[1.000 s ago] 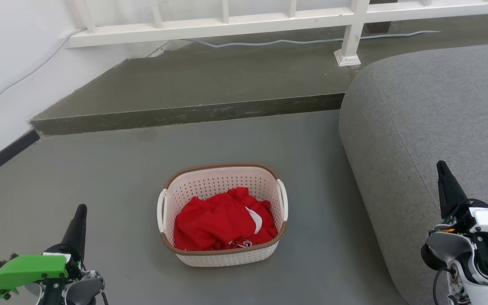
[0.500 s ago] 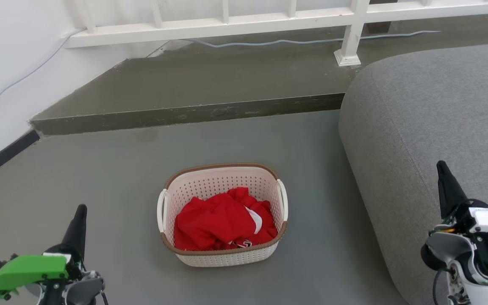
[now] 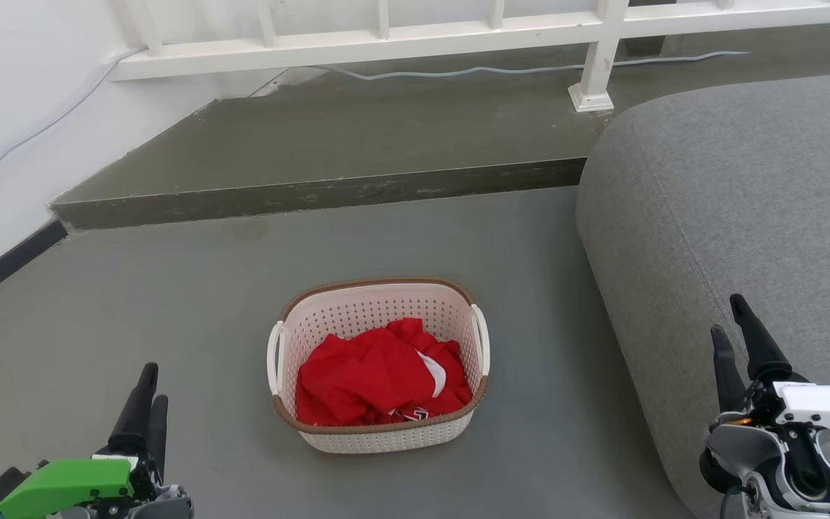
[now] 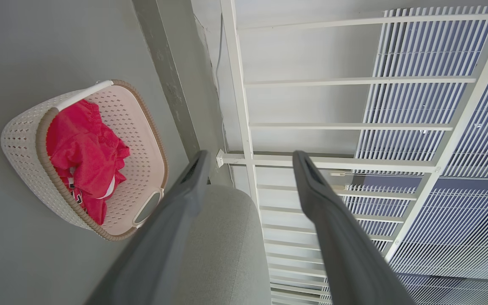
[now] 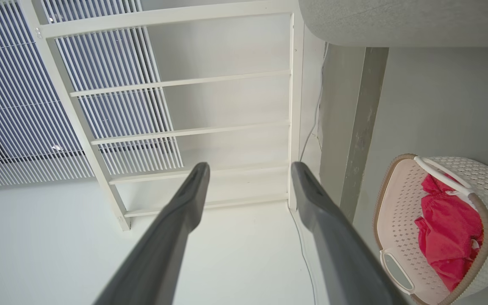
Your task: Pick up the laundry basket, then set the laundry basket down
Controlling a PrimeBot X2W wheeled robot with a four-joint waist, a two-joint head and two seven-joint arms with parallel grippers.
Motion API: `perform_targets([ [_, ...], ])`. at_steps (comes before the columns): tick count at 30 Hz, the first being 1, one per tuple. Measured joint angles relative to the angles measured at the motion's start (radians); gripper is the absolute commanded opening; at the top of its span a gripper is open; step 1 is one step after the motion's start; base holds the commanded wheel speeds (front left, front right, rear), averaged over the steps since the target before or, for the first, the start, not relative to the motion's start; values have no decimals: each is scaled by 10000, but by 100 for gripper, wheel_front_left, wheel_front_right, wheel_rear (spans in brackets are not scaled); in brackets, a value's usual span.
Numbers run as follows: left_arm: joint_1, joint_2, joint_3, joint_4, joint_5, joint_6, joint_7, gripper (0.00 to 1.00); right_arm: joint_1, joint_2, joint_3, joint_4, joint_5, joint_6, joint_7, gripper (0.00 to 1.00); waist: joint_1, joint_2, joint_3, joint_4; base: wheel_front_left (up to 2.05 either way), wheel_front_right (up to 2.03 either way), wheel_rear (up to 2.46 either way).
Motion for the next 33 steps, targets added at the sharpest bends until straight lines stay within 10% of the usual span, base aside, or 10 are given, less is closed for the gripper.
perform_targets([
  [33,-48,721,-930,-560,3415,2,-1289,100,-230,-786,1747,-650,-2953,6,-1256,100,0,0,81,-58,0,0,0],
])
